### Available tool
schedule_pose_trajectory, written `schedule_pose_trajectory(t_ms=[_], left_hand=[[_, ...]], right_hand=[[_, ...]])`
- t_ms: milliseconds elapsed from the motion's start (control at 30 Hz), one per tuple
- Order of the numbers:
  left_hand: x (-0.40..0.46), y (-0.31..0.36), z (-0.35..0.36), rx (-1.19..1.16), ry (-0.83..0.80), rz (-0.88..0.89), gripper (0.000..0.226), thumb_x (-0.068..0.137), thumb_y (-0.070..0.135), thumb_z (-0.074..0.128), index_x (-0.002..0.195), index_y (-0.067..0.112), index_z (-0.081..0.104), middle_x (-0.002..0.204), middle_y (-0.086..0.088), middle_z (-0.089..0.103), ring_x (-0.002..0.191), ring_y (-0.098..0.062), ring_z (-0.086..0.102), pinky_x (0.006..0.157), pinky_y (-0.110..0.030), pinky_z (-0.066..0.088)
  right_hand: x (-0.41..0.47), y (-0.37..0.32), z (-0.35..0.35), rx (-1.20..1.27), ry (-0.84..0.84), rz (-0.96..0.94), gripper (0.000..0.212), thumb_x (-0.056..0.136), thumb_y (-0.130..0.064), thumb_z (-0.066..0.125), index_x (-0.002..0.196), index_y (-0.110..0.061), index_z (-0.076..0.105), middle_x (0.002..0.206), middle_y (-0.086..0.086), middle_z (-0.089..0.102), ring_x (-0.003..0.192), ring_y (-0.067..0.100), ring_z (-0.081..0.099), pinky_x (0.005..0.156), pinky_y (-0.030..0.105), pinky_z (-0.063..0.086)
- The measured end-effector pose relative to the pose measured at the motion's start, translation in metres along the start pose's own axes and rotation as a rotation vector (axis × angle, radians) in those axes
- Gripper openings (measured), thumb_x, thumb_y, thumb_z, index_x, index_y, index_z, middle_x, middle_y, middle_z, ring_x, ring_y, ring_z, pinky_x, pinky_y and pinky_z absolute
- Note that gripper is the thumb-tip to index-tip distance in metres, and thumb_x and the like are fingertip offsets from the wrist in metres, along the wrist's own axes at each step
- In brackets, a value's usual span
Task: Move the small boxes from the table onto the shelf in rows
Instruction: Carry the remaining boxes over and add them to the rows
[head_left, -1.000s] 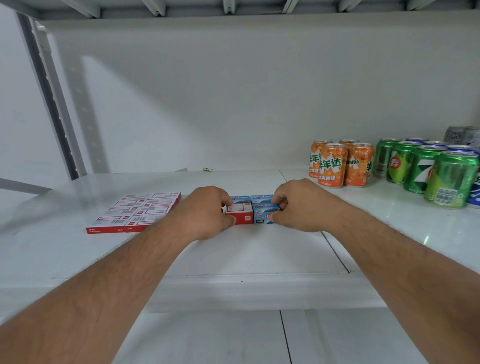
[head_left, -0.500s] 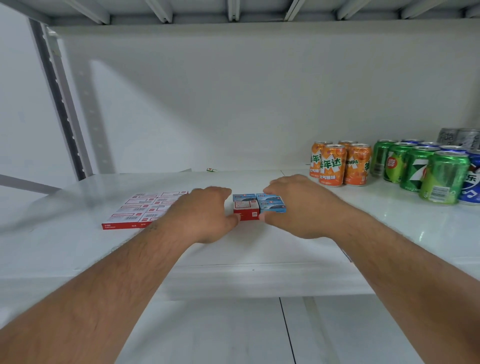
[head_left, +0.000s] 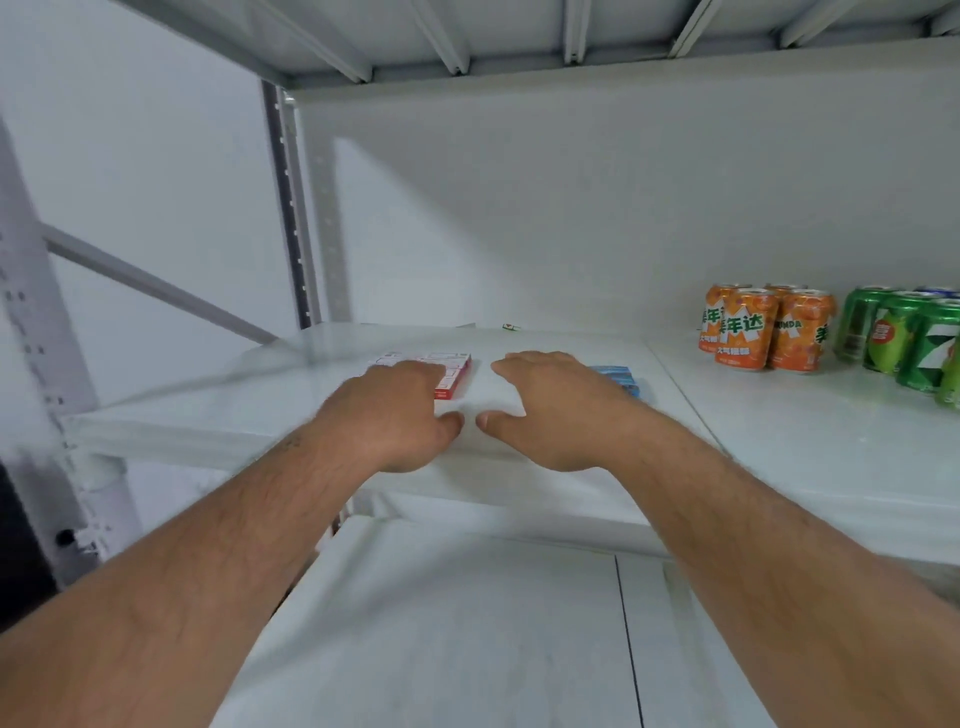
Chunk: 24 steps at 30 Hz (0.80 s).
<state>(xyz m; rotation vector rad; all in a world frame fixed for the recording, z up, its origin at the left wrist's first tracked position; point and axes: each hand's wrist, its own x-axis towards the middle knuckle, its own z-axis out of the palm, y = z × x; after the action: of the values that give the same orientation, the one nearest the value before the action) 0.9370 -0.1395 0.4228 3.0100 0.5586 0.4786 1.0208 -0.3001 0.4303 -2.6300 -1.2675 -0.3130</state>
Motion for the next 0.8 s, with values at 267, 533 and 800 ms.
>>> schedule_pose_trajectory(t_ms=[267,533,800], left_hand=[[-0.118,-0.012,-0.013,0.03,-0.01,-0.292,0.056,0.091,0.053,0.047,0.141,0.029,0.04,0.148,0.006,0.044,0.131,-0.022,0.045,0.103,-0.042,0.042],[-0.238,-0.035,0.002,0.049,-0.068,-0.546,0.056,0.089,0.054,0.049,0.139,0.03,0.044,0.14,0.005,0.052,0.121,-0.023,0.053,0.097,-0.044,0.048],[-0.387,-0.06,0.032,0.051,-0.105,-0.833,0.038,0.09,0.047,0.051,0.123,0.028,0.055,0.114,0.004,0.064,0.094,-0.018,0.06,0.071,-0.031,0.048]], right_hand=[[-0.05,-0.057,0.011,0.127,-0.038,-0.27,0.058,0.098,-0.053,0.049,0.145,-0.02,0.044,0.151,0.0,0.044,0.139,0.023,0.038,0.109,0.044,0.04],[-0.106,-0.129,0.057,0.266,-0.203,-0.474,0.042,0.088,-0.054,0.049,0.122,-0.03,0.058,0.116,-0.005,0.061,0.105,0.023,0.06,0.085,0.044,0.054],[-0.173,-0.231,0.108,0.265,-0.335,-0.67,0.042,0.092,-0.047,0.056,0.124,-0.02,0.058,0.122,0.004,0.061,0.112,0.028,0.06,0.09,0.045,0.052]])
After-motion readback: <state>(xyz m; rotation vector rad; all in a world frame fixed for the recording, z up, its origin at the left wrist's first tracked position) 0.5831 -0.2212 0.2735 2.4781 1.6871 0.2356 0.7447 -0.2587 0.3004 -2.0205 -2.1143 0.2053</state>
